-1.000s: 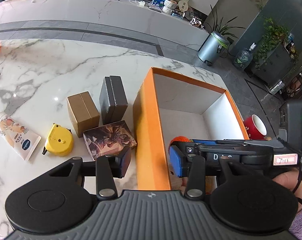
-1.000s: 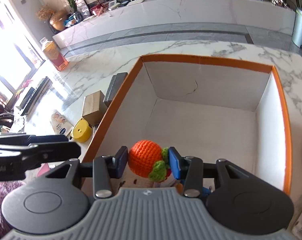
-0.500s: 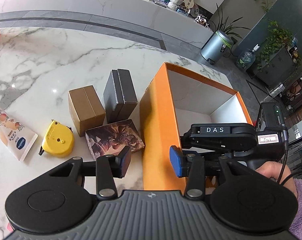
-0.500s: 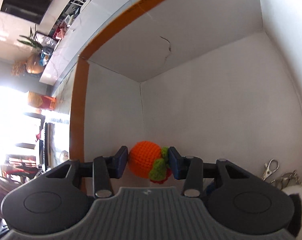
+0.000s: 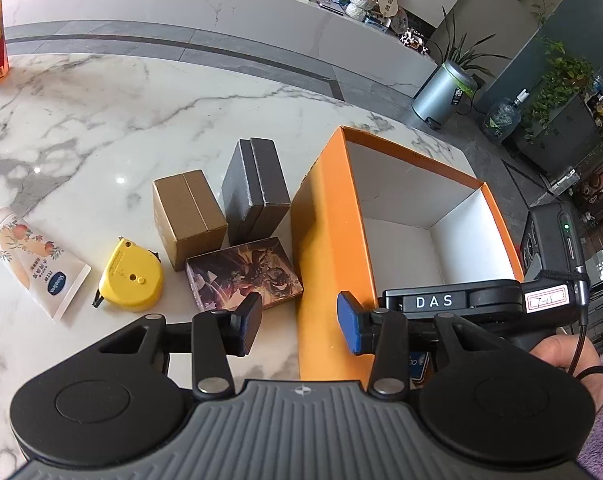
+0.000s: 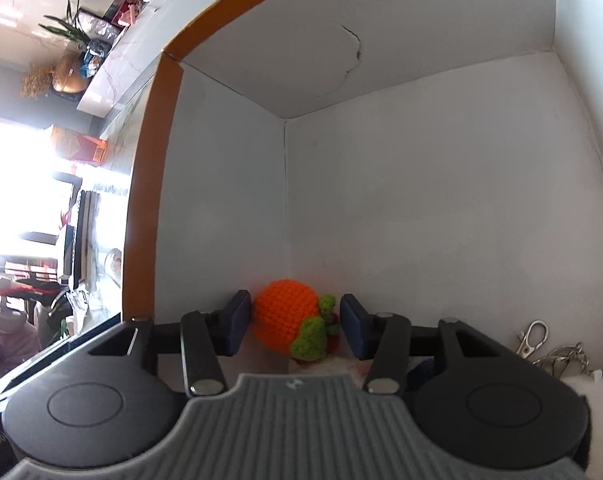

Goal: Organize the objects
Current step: 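Lower the orange fruit into the box and open the right tool while the left tool withdraws, then move both tools from the box to the pink notebook on the table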

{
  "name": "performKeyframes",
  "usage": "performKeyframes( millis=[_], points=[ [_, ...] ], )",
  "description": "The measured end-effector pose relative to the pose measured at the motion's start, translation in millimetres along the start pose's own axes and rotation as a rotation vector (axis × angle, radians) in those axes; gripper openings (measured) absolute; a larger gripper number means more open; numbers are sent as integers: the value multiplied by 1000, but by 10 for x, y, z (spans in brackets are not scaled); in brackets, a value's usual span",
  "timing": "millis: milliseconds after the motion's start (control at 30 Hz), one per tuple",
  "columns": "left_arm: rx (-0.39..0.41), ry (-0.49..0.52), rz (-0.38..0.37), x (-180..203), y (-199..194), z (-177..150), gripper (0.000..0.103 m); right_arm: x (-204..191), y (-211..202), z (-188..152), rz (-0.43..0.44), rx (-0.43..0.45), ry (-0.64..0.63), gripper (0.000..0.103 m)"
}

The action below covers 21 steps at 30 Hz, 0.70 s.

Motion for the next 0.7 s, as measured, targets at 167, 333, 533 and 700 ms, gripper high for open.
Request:
performKeyframes(
  millis=[167, 333, 533, 700],
  points=[
    [22, -18, 15, -87, -173, -24, 48, -90, -78, -62, -54, 27, -55, 60],
    [26, -12, 53, -229, -391, -106, 48, -251, -311, -179, -93, 95, -128, 60],
    [4, -15, 149, -491, -631, -340, 59, -714, -759, -465, -174, 279, -308, 56],
    [-26, -147, 214, -903, -733, -596, 63, -1177, -1010, -746, -127, 379, -443, 55]
  ],
)
Point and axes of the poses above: each gripper's, at about its wrist camera, not at the fingertips, and y roughly the way its jaws point, x to its right, z to its top, the point moved 7 cm from there along y, roughly the way its jaws point, and after that the axes turned 13 degrees about -x, right-handed, at the moved point
